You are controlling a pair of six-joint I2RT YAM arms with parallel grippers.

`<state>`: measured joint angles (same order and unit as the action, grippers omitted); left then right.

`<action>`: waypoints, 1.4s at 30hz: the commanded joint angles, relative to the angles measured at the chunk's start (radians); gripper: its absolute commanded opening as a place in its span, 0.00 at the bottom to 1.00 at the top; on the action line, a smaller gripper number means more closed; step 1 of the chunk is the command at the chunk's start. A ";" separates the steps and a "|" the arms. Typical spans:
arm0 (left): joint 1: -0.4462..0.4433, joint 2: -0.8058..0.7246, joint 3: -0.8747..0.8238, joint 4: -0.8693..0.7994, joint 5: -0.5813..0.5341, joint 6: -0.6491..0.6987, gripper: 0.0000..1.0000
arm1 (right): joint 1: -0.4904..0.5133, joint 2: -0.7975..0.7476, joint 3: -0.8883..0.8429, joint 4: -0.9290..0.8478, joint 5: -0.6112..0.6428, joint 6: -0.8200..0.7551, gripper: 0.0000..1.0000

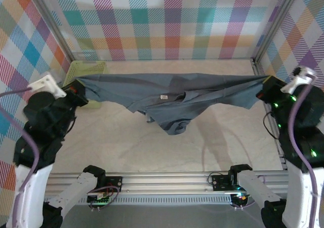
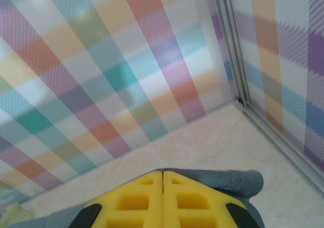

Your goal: Fold the inside-out t-shirt

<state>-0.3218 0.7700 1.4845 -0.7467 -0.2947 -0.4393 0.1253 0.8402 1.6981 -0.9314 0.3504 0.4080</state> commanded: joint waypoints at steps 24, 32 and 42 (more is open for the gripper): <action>0.050 0.729 0.178 -0.018 -0.090 0.056 0.00 | -0.017 0.503 0.040 0.333 0.155 -0.153 0.00; 0.176 1.352 0.474 -0.094 -0.048 -0.039 0.32 | -0.043 1.059 0.195 0.389 0.096 -0.089 0.00; 0.183 1.443 0.718 -0.228 0.057 0.017 0.90 | -0.017 1.326 0.621 0.057 0.069 -0.127 0.83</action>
<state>-0.1165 2.3711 2.2856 -0.9413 -0.2886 -0.4438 0.0891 2.3322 2.3985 -0.8204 0.4431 0.2993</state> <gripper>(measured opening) 0.893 0.822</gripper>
